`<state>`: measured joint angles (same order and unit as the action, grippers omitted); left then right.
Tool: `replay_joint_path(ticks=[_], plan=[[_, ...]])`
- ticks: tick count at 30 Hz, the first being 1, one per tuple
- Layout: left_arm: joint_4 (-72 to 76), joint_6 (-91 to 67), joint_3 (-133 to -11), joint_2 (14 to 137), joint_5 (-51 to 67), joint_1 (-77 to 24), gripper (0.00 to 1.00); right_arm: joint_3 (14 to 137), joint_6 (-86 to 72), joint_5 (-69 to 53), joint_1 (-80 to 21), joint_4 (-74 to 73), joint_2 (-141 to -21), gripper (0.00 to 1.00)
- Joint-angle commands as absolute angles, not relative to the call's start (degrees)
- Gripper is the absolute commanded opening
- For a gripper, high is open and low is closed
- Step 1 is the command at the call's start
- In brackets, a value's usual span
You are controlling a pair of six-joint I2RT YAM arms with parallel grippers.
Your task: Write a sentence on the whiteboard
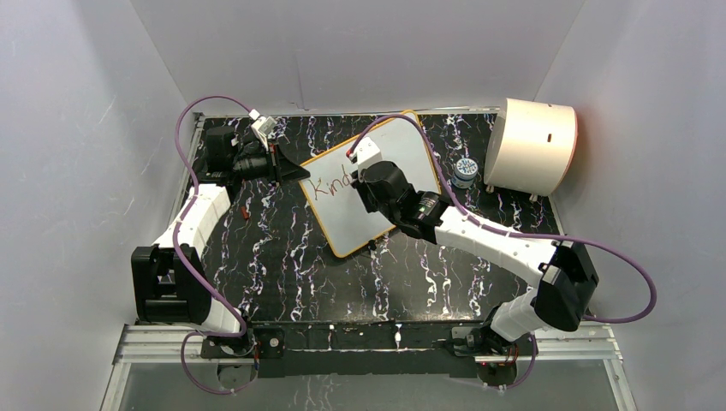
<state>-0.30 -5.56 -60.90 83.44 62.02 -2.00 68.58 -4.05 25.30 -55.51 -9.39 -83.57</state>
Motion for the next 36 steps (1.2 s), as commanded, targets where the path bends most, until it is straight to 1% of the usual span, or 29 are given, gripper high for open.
replay_joint_path(ticks=[1, 17, 25, 36], plan=[[-7.12, -1.14, -59.25, 85.08, 62.02, -4.66, 0.0, 69.55, -5.0, 25.01, -55.34, -9.72, -82.23, 0.0], [-7.12, -1.14, -59.21, 85.08, 61.96, -4.66, 0.0, 69.04, -5.41, 24.2, -55.32, -9.58, -81.61, 0.0], [-7.12, -1.1, -59.22, 85.0, 62.03, -4.74, 0.0, 68.92, -4.33, 25.47, -55.31, -5.21, -81.85, 0.0], [-7.19, -1.14, -59.21, 85.0, 62.14, -4.83, 0.0, 69.51, -3.37, 26.54, -54.84, -2.91, -82.22, 0.0]])
